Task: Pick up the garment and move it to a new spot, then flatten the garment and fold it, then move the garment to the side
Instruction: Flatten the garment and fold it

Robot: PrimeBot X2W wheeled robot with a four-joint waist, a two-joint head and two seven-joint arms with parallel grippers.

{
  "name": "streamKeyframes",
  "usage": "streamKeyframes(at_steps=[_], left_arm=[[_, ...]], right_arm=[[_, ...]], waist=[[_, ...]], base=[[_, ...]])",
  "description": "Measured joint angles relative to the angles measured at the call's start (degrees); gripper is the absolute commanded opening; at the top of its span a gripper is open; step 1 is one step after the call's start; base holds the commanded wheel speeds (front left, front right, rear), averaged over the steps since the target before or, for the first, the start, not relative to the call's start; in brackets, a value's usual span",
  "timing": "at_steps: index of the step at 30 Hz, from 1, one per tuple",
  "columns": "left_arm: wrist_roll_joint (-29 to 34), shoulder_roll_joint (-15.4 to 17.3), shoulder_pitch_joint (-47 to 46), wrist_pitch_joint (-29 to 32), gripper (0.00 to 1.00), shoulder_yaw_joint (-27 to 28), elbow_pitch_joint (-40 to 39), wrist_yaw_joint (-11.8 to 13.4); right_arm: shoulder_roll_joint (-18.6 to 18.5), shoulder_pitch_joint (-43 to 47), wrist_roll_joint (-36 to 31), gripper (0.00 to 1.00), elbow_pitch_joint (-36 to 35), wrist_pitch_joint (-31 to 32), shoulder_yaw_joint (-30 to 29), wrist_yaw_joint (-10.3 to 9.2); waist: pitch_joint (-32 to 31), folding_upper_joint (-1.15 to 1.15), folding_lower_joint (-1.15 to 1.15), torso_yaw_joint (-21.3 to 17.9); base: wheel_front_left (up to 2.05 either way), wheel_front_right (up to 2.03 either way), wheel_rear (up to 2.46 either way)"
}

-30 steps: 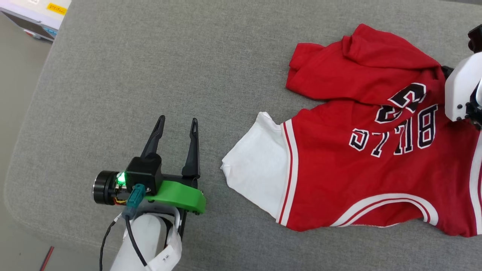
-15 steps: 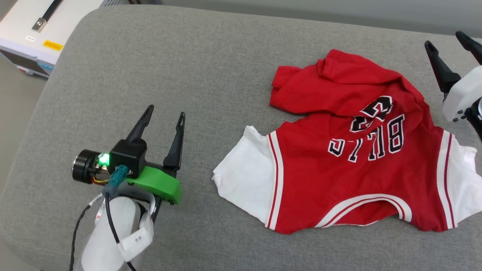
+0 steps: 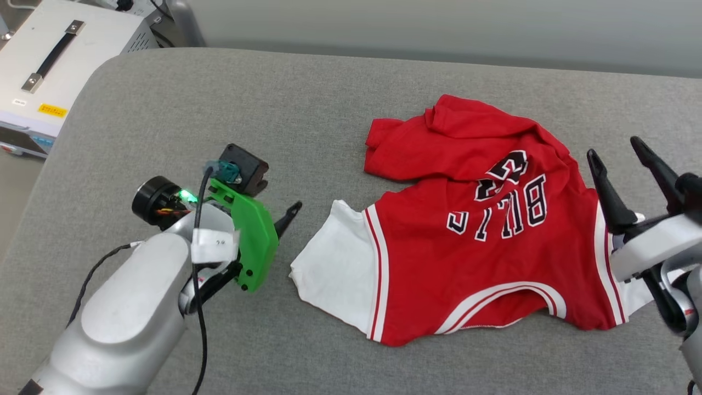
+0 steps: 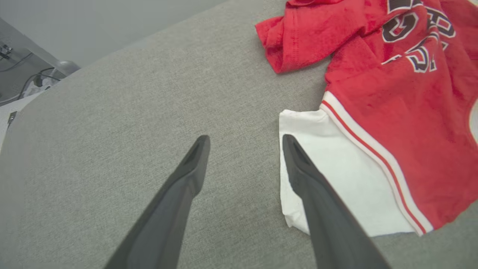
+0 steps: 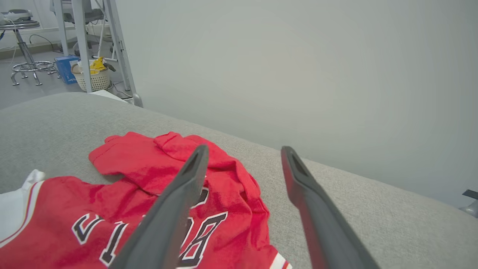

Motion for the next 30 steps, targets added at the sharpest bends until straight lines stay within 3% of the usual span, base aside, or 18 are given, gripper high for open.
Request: streamKeyframes(at_steps=[4, 9, 14, 26, 27, 28, 30], left_arm=[[-9.05, 2.81, -2.99, 10.59, 1.00, -6.65, -0.18, 0.00], [-13.14, 4.88, -5.55, 16.27, 1.00, -14.70, 0.20, 0.00], [-14.82, 4.92, -7.01, 17.44, 1.00, -20.61, 3.76, 0.00], [-17.49, 2.22, -10.60, 12.70, 1.00, -28.08, 14.52, -0.01], [-17.52, 2.34, -11.05, 11.71, 0.38, -28.93, 14.66, -0.03], [-17.56, 2.45, -11.27, 10.22, 0.04, -29.59, 14.74, -0.04], [-18.87, 2.97, -11.30, 5.78, 0.00, -29.66, 15.03, -0.04]], right_arm=[[2.54, 4.53, -2.32, 1.00, -3.88, 2.02, -3.44, 0.00], [4.41, 7.10, -4.55, 1.00, -7.60, 4.16, -5.71, 0.00], [5.81, 7.94, -5.71, 1.00, -10.47, 5.87, -6.67, 0.00], [7.13, 7.91, -6.50, 1.00, -12.02, 7.11, -6.34, 0.00], [7.13, 7.91, -6.50, 1.00, -11.99, 7.10, -6.28, 0.00], [7.11, 7.91, -6.50, 1.00, -11.90, 7.10, -6.22, 0.00], [7.04, 7.94, -6.49, 1.00, -11.83, 7.06, -6.45, 0.00]], waist=[[-0.54, 0.00, 0.00, -0.68], [-0.48, 0.00, 0.00, -1.69], [0.52, 0.00, 0.00, -2.50], [3.58, 0.00, 0.00, -4.70], [3.61, 0.00, 0.00, -4.83], [3.52, 0.00, 0.00, -4.89], [2.93, 0.00, 0.00, -4.97]], base=[[0.00, 0.00, 0.00], [0.00, 0.00, 0.00], [0.00, 0.00, 0.00], [0.00, 0.00, 0.00], [0.00, 0.00, 0.00], [0.00, 0.00, 0.00], [0.00, 0.00, 0.00]])
